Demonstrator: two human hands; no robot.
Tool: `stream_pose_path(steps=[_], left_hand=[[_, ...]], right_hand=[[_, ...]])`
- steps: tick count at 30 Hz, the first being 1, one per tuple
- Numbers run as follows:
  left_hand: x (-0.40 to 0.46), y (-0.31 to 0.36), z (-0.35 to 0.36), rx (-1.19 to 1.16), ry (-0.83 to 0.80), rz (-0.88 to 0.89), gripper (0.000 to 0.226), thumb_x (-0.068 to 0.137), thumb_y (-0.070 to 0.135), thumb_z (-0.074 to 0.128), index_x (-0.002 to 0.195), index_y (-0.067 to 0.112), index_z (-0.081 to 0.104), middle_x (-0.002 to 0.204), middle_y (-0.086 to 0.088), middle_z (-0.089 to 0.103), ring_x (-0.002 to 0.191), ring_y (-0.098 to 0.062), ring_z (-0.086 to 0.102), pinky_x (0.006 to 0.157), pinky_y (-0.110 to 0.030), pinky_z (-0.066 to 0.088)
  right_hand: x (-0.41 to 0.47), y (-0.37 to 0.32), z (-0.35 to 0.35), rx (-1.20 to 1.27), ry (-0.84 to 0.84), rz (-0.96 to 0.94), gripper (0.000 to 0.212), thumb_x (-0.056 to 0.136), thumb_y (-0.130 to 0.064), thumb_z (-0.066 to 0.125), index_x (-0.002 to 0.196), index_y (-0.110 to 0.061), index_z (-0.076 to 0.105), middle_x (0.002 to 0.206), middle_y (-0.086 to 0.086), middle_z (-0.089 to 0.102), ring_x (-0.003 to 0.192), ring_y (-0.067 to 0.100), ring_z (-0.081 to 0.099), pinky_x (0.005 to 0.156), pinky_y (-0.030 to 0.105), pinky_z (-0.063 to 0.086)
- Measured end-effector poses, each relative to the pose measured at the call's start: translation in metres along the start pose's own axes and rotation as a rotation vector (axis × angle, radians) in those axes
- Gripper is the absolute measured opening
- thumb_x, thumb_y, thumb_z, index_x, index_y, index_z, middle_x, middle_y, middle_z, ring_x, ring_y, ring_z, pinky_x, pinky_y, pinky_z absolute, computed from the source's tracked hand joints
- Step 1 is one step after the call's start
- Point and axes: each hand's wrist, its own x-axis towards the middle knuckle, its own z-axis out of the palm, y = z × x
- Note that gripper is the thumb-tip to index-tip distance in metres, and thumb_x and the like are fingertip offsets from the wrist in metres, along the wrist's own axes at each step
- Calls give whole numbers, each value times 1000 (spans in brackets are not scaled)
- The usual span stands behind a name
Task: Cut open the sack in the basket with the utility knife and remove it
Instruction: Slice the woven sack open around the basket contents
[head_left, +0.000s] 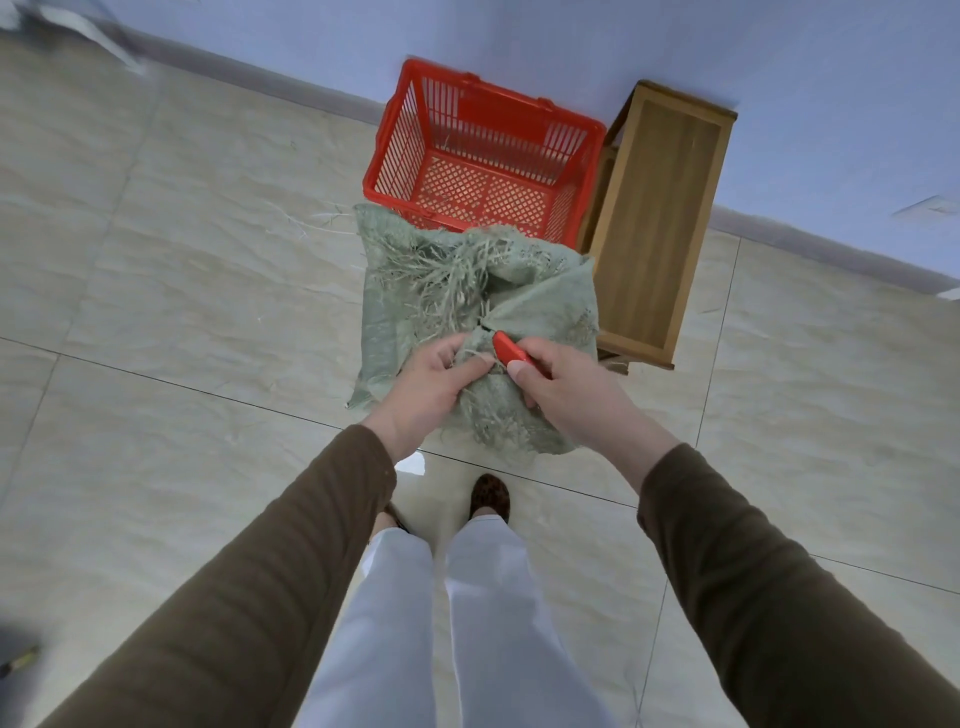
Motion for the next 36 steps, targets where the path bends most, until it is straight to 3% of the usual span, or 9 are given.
stream_pose_path(steps=[4, 9, 14, 18, 24, 27, 28, 32, 36], left_hand=[[0, -11, 7, 148, 88, 22, 15, 103, 8, 61, 113, 4, 72, 80, -2, 71, 64, -6, 66, 59, -20, 52], [13, -5, -2, 448, 189, 94, 14, 101, 11, 61, 90, 10, 69, 72, -1, 66, 66, -17, 58, 65, -35, 50], [9, -16, -31, 847, 318, -45, 20, 96, 2, 59, 100, 8, 78, 90, -18, 75, 85, -33, 69, 69, -30, 44], [-8, -19, -30, 551, 328, -10, 34, 100, 9, 60, 73, 27, 69, 63, 7, 64, 59, -16, 57, 62, -32, 46], [2, 23, -17, 512, 219, 143, 47, 99, -5, 55, 74, 33, 68, 58, 14, 63, 55, -7, 56, 58, -30, 46], [-6, 20, -20, 436, 244, 148, 39, 98, -11, 52, 97, 24, 69, 77, 8, 68, 56, -1, 58, 54, -22, 49], [-9, 16, -24, 421, 253, 155, 39, 98, -11, 53, 106, 24, 67, 89, 2, 69, 61, -4, 59, 57, -23, 50], [-21, 0, -50, 541, 335, 162, 35, 88, 2, 53, 91, 35, 64, 95, -11, 72, 74, -33, 65, 69, -42, 57], [-33, 4, -54, 992, 459, 184, 30, 79, 0, 57, 81, 29, 67, 77, 2, 60, 88, -32, 58, 83, -44, 52]], right_hand=[[3, 2, 11, -17, -19, 55, 18, 108, -32, 46, 102, -27, 61, 79, -1, 67, 70, 21, 62, 65, 39, 48], [-2, -2, 17, -291, 142, -21, 23, 110, -37, 38, 110, -26, 58, 85, -3, 64, 77, 24, 61, 61, 36, 41], [4, -37, -32, -58, 513, -61, 23, 112, -39, 35, 120, -29, 54, 83, -12, 61, 65, 9, 59, 59, 31, 52], [22, -38, -48, -238, 238, -8, 24, 108, -41, 38, 110, -27, 56, 93, -4, 64, 83, 22, 65, 75, 46, 58], [29, -23, 6, 21, 156, -32, 52, 92, -37, 74, 139, -24, 57, 111, -9, 55, 96, 16, 56, 87, 35, 50], [37, -20, 16, 79, 187, 32, 13, 92, -28, 75, 91, -28, 61, 78, -10, 54, 74, 19, 57, 72, 35, 47], [40, -17, 17, 54, 226, 33, 23, 93, -27, 73, 78, -30, 55, 72, -8, 53, 68, 20, 56, 69, 37, 49], [35, -9, 6, 44, 332, 80, 14, 95, -29, 68, 82, -27, 63, 73, -3, 62, 67, 24, 64, 64, 38, 54], [27, 0, 2, 90, 371, 151, 22, 94, -30, 67, 74, -26, 57, 68, -3, 55, 62, 20, 55, 63, 38, 49]])
